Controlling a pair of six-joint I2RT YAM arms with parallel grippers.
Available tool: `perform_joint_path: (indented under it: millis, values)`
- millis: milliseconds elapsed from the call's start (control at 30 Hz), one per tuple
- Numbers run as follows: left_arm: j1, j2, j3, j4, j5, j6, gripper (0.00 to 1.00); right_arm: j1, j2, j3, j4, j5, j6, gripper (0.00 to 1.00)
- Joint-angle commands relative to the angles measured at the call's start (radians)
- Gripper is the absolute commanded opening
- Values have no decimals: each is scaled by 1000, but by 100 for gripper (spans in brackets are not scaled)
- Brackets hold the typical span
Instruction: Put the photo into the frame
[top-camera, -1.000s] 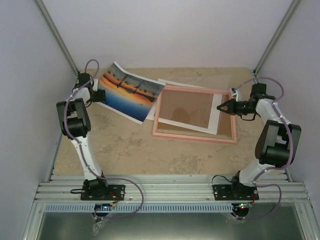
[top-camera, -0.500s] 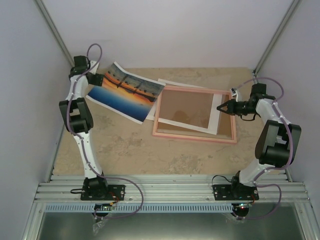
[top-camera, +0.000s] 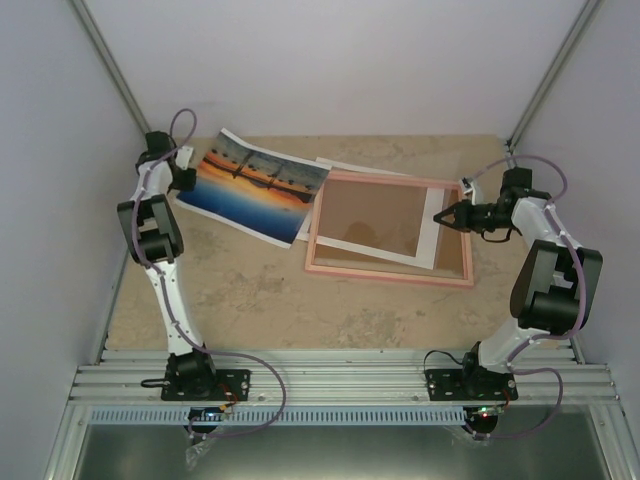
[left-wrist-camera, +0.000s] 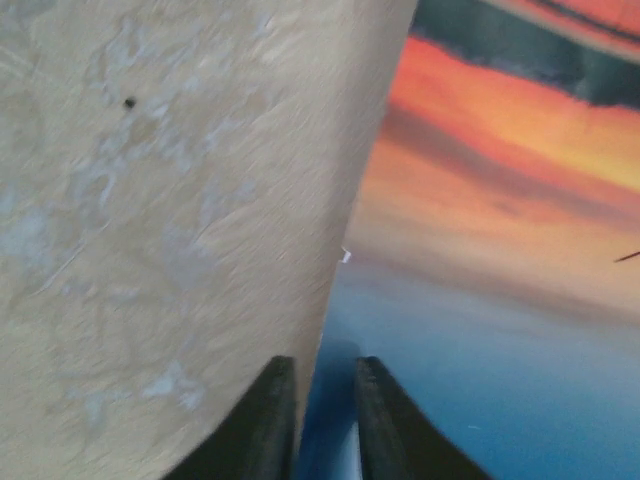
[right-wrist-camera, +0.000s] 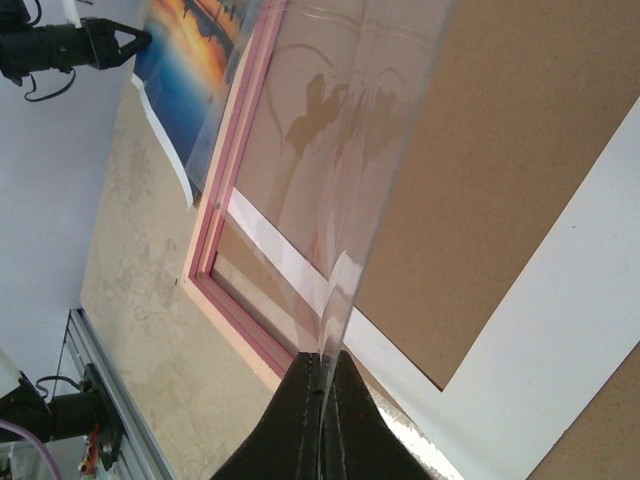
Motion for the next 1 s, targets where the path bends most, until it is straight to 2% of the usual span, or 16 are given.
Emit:
perform_joint_path:
  millis: [0,200,367,400,467,500,533,567,733,867,967]
  values:
    - [47,-63,-81,30,-43,-28,13,-4,-5,31,-22,16,-31,1]
    - [115,-121,-161,62,-59,-27,1,-4,10,47,-40,18,-45,1]
    - [155,-155,-186,82,-62,-36,0,-5,20,54,-45,18,-48,1]
    - [161,-161,-180,63,-25,-32,4,-4,22,55,-44,18,-49,1]
    - [164,-189,-196,53,67,-22,39,-5,23,53,-45,19,-50,1]
    - [164,-206,-211,57,112,-17,53,-4,23,51,-44,19,-50,1]
    - [165,-222,-222,58,181,-7,63,-4,23,50,-43,18,-48,1]
    - [165,-233,-230,62,220,-11,68,-5,23,48,-42,18,-48,0]
    - [161,-178,-121,3,397,-34,78,-4,23,46,-40,18,-48,1]
    - [148,-45,47,-94,443,-53,79,-5,26,48,-39,15,-43,1]
    - [137,-3,90,-100,457,-71,78,-5,26,45,-37,12,-44,1]
